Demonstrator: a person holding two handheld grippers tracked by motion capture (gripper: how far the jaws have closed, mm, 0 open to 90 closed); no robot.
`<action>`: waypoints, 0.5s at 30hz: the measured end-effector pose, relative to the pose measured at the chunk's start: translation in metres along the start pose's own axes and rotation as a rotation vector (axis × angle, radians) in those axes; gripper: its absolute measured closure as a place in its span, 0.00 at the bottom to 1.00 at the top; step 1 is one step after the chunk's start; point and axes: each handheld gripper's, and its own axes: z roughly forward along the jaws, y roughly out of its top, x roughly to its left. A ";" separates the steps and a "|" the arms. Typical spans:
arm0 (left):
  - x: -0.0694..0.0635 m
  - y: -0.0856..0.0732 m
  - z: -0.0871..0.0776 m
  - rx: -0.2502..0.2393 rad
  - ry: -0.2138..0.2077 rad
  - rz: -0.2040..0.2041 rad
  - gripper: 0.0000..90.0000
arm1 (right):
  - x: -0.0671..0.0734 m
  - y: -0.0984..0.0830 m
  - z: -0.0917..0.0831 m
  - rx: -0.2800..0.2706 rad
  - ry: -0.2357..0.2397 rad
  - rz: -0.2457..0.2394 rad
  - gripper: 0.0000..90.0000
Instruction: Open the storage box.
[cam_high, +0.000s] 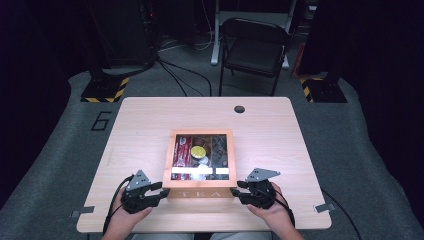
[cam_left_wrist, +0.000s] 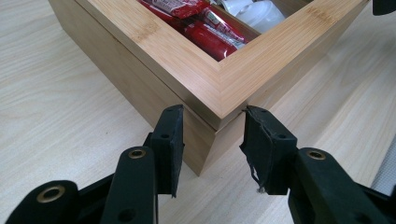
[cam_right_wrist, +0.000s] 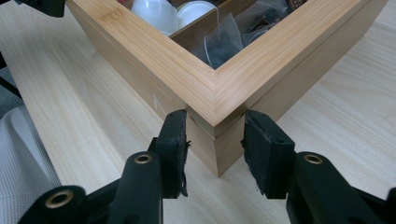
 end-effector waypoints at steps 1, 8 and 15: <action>0.000 0.000 0.000 -0.007 0.002 0.000 0.64 | 0.000 0.000 0.000 0.000 0.000 0.000 0.66; 0.000 0.001 -0.001 -0.019 -0.016 -0.026 0.64 | 0.001 0.001 -0.001 -0.003 -0.002 0.003 0.66; -0.001 0.002 -0.002 -0.030 -0.014 -0.026 0.65 | 0.002 0.002 -0.002 -0.016 -0.012 0.000 0.66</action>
